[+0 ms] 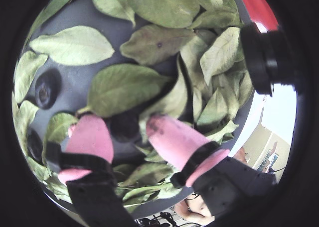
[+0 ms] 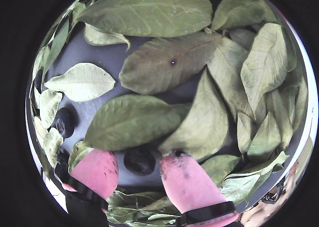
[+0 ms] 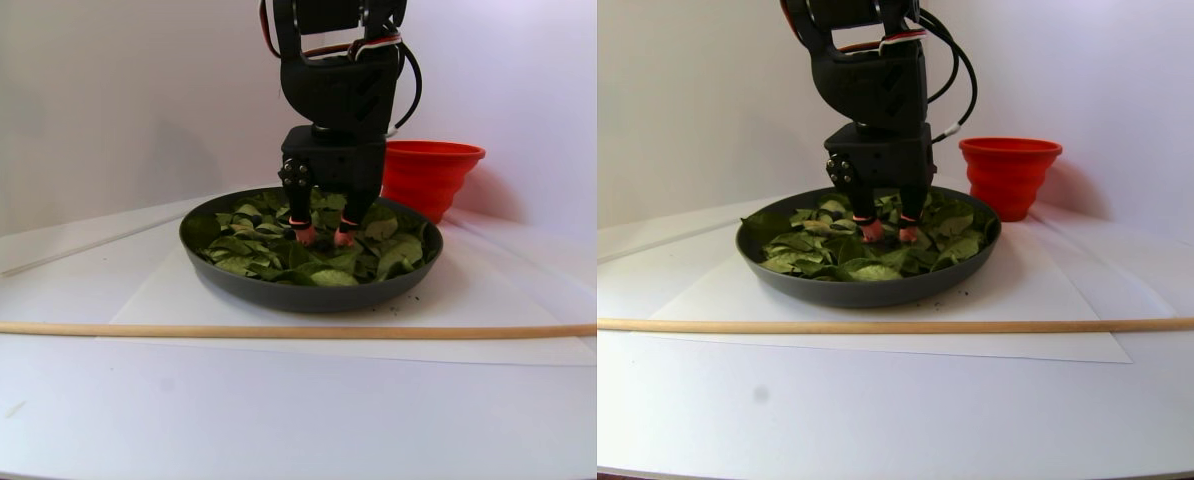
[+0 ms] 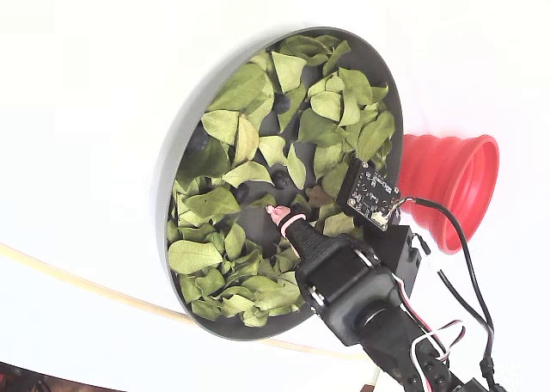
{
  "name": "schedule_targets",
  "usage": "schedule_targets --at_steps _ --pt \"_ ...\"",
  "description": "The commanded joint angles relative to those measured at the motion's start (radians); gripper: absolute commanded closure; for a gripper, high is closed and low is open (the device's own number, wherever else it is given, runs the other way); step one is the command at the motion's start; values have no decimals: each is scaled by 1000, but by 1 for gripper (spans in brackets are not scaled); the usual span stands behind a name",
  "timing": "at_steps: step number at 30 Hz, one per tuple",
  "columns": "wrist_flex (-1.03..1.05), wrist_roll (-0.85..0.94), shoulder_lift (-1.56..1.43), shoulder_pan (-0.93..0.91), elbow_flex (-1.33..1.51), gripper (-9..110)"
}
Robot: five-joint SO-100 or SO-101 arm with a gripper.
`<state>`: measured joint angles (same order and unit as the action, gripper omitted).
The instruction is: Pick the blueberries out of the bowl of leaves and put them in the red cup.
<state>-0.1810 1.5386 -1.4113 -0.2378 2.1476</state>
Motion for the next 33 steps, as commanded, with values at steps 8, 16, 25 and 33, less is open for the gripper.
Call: schedule_targets --at_steps 8,16,25,33 --pt "-31 -12 6 -8 -35 86" --pt "-51 -34 9 -12 -8 87" --pt "-51 -40 -6 -23 20 87" --pt "-51 -49 -6 -23 23 87"
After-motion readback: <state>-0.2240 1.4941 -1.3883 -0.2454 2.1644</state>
